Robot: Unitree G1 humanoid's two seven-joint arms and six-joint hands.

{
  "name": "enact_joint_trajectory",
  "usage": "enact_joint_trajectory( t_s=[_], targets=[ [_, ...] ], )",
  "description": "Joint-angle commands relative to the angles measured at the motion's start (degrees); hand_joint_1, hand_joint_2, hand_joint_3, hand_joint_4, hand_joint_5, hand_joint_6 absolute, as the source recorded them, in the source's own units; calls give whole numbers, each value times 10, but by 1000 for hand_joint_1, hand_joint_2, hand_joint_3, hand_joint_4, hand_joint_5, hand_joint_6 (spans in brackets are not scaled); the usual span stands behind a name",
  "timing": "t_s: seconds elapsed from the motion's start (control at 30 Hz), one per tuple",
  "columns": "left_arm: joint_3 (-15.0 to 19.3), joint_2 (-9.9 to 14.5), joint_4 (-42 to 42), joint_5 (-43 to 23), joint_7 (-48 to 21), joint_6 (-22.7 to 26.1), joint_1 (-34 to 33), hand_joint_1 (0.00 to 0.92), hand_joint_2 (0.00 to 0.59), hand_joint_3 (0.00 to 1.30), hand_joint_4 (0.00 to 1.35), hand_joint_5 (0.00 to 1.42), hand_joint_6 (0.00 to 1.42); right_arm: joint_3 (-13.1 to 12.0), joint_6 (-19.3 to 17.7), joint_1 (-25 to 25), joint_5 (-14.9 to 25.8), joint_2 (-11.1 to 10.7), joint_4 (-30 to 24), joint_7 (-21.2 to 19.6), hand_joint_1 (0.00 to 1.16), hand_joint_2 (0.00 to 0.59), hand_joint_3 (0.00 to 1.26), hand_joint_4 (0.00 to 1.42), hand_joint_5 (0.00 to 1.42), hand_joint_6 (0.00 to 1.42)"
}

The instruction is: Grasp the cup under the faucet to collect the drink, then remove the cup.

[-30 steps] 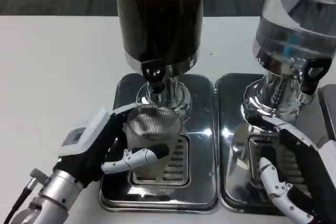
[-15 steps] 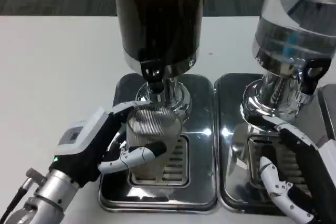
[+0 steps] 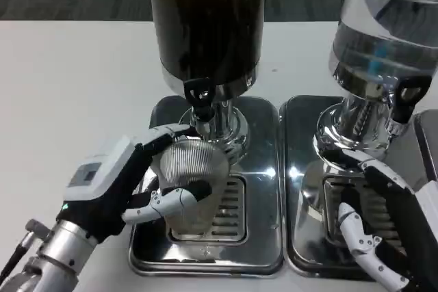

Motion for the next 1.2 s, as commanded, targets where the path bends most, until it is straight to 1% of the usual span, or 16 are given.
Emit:
enact_joint_trajectory(
  t_s=[0.03,0.33,0.53,0.7,0.77,0.83,0.93,1.07,1.2],
  targets=[
    [9,11,-15,-1,3,11,9,0,86,305,213,361,356,-2,2,-3,5,-3,1,1,435,586,273,174,144,128],
    [27,16,-48,-4,10,22,34,0,83,304,212,355,355,-3,0,-4,8,-4,3,0,435,586,273,174,144,128],
    [61,21,-106,-16,18,14,71,0,85,297,212,354,347,-2,-2,-3,8,-4,6,-3,435,586,273,174,144,128],
    [90,32,-154,-37,3,9,95,0,85,296,218,352,343,0,-2,-7,8,-3,8,-3,435,586,273,174,144,128],
    [103,39,-173,-62,-12,7,102,0,93,289,222,332,335,1,-1,-9,9,-3,9,-2,435,586,273,174,144,128],
    [113,45,-188,-102,-39,1,104,0,109,291,253,325,333,2,-1,-12,7,-3,11,-2,435,586,273,174,144,128],
    [122,46,-193,-150,-69,-9,102,0,111,335,290,356,325,2,-1,-13,7,-3,13,-3,435,586,273,174,144,128],
    [138,43,-195,-234,-116,-18,96,0,108,377,319,387,340,2,-2,-11,8,-3,14,-4,435,586,273,174,144,128],
    [157,64,-184,-358,-215,-15,71,0,80,402,352,427,394,2,-4,-15,9,-3,18,-4,435,586,273,174,144,128]
  ],
)
